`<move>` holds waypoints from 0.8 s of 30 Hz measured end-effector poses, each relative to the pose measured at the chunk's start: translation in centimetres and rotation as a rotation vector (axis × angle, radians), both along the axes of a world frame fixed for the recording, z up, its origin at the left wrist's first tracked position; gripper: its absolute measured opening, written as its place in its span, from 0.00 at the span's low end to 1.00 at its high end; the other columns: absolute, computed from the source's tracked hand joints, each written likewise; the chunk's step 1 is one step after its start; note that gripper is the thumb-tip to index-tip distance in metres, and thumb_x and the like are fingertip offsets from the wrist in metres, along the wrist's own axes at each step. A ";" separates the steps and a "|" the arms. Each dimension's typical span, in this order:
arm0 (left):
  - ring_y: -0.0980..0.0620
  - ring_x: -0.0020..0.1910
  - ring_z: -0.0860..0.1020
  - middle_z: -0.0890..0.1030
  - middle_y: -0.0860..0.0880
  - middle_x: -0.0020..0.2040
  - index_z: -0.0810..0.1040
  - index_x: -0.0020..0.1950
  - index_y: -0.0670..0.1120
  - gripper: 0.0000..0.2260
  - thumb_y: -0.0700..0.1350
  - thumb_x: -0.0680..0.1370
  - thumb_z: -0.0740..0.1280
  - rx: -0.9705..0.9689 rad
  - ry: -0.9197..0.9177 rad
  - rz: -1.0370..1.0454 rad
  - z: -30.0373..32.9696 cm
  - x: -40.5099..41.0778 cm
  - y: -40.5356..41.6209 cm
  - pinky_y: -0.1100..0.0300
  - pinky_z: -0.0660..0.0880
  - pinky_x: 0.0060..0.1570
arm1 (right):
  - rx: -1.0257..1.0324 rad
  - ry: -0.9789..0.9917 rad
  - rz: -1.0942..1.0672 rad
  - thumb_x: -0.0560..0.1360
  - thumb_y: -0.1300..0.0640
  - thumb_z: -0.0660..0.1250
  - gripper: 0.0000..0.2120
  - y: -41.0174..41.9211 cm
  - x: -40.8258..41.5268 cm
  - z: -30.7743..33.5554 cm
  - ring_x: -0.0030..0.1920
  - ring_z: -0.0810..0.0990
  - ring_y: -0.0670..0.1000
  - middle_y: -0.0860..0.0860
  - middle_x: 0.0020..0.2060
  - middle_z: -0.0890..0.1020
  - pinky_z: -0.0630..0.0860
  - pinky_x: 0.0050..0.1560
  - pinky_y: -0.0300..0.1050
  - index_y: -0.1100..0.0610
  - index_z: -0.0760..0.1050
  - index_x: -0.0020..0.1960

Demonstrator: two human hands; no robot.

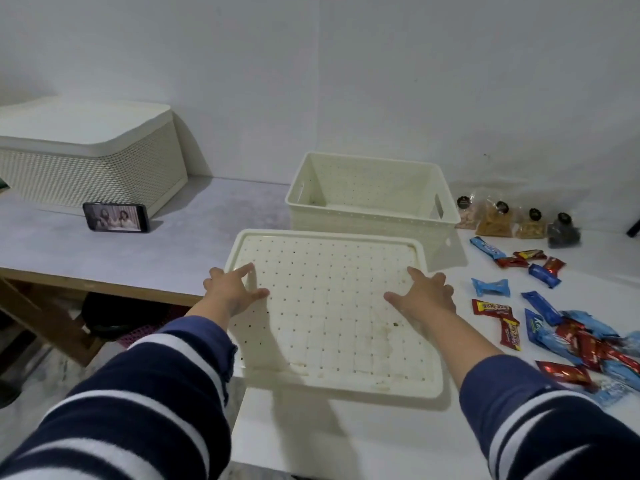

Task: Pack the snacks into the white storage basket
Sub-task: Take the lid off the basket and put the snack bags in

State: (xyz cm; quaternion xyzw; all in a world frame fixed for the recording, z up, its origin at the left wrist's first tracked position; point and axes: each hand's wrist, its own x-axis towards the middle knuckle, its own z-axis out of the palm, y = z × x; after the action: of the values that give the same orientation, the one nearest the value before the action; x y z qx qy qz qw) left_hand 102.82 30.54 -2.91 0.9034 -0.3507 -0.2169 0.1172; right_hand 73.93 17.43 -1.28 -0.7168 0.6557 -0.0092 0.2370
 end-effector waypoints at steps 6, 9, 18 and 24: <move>0.38 0.67 0.63 0.60 0.41 0.70 0.58 0.76 0.61 0.32 0.62 0.74 0.66 0.074 0.017 -0.015 -3.5 0.9 -0.4 0.48 0.66 0.67 | 0.104 0.044 -0.009 0.73 0.38 0.65 0.38 -0.1 1.0 -4.1 0.70 0.61 0.60 0.56 0.72 0.58 0.69 0.62 0.54 0.45 0.52 0.77; 0.38 0.68 0.61 0.59 0.40 0.70 0.58 0.75 0.61 0.32 0.62 0.74 0.67 0.113 0.030 -0.010 -5.2 1.2 -1.0 0.49 0.67 0.66 | 0.149 0.058 -0.008 0.73 0.38 0.65 0.39 -0.5 1.5 -6.2 0.70 0.62 0.60 0.57 0.71 0.59 0.69 0.62 0.53 0.45 0.51 0.77; 0.38 0.67 0.62 0.59 0.41 0.69 0.59 0.74 0.61 0.31 0.60 0.75 0.67 0.180 -0.008 -0.032 -6.8 1.7 -1.7 0.46 0.69 0.63 | 0.233 0.085 0.051 0.72 0.37 0.66 0.39 -2.2 1.8 -8.1 0.71 0.62 0.60 0.56 0.71 0.60 0.70 0.65 0.54 0.46 0.52 0.77; 0.38 0.71 0.59 0.54 0.41 0.75 0.57 0.76 0.56 0.30 0.59 0.77 0.64 0.315 -0.089 -0.128 -4.1 0.3 -2.6 0.48 0.65 0.68 | 0.255 0.211 0.181 0.75 0.40 0.63 0.36 -2.2 0.9 -5.7 0.71 0.64 0.59 0.55 0.72 0.60 0.68 0.68 0.54 0.47 0.52 0.77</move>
State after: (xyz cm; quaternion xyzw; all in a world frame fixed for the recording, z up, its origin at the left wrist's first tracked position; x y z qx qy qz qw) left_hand 103.12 27.91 -7.06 0.8952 -0.3740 -0.2359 -0.0557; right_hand 74.81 15.24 -6.94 -0.7342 0.6054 0.1704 0.2558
